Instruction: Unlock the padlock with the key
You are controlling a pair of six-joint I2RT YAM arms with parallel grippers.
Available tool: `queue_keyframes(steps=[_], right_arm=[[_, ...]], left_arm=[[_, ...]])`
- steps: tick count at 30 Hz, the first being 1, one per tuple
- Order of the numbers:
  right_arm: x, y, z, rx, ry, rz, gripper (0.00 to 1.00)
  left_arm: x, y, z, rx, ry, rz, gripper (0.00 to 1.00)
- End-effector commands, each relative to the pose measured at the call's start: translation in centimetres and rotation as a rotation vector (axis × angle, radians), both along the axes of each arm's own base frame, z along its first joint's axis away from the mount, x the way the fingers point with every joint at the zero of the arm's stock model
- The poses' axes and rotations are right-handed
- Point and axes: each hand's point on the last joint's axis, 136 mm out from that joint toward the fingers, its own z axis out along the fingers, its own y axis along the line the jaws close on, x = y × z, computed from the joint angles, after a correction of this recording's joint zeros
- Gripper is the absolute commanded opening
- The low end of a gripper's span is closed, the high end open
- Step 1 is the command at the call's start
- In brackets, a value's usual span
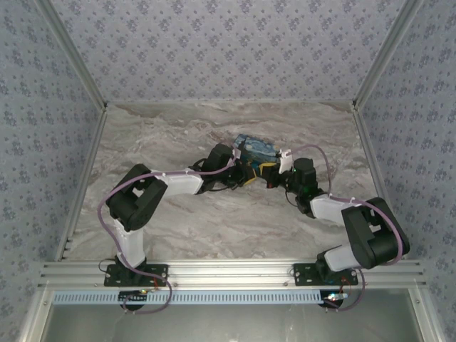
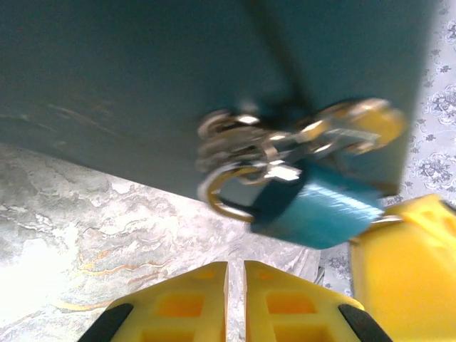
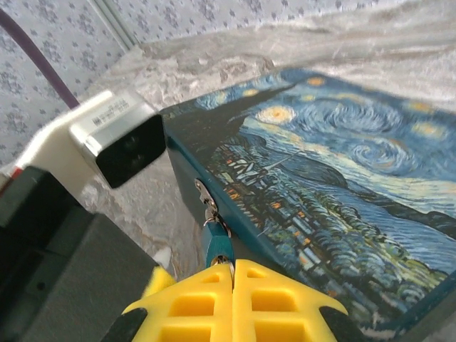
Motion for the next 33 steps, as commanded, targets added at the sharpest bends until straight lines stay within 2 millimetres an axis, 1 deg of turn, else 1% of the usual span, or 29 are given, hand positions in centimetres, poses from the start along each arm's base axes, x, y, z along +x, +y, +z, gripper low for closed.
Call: queue_keyframes(steps=[1,4,6,12,15,16,19,23,29,33], right_arm=[[-0.4,0.0,-1.5,-0.032,0.007,0.0,0.0],[-0.7,0.3,-2.5,-0.044,0.028,0.006,0.0],[-1.1,0.5,-3.2,-0.055,0.041,0.011,0.0],[-2.0,0.9,-4.9,-0.077,0.078,0.014,0.0],[-2.6,0.9,-5.7,-0.091,0.096,0.009,0.0],[-2.7,0.9,-5.9,-0.092,0.1,0.005,0.0],[-3.2,0.9,-6.4,-0.088,0.117,-0.004,0.0],[-3.4,0.9,-6.8,-0.068,0.14,-0.026,0.0],[-3.8,1.6,-6.7,-0.038,0.151,-0.038,0.0],[-3.9,1.9,-6.6,-0.015,0.167,-0.058,0.0]], left_arm=[[0.0,0.4,0.7,-0.006,-0.021,0.002,0.13],[0.1,0.9,0.8,-0.004,-0.023,0.015,0.13],[0.3,1.5,1.0,-0.004,-0.03,0.032,0.15],[0.8,3.4,1.3,-0.003,-0.039,0.092,0.31],[0.9,4.0,1.0,-0.014,-0.02,0.115,0.41],[0.8,4.1,0.7,-0.017,-0.011,0.118,0.43],[0.7,4.0,0.1,-0.036,0.017,0.128,0.45],[0.6,3.9,-0.8,-0.071,0.06,0.15,0.47],[0.2,3.6,-1.7,-0.09,0.102,0.176,0.48],[0.0,4.0,-2.5,-0.091,0.122,0.215,0.48]])
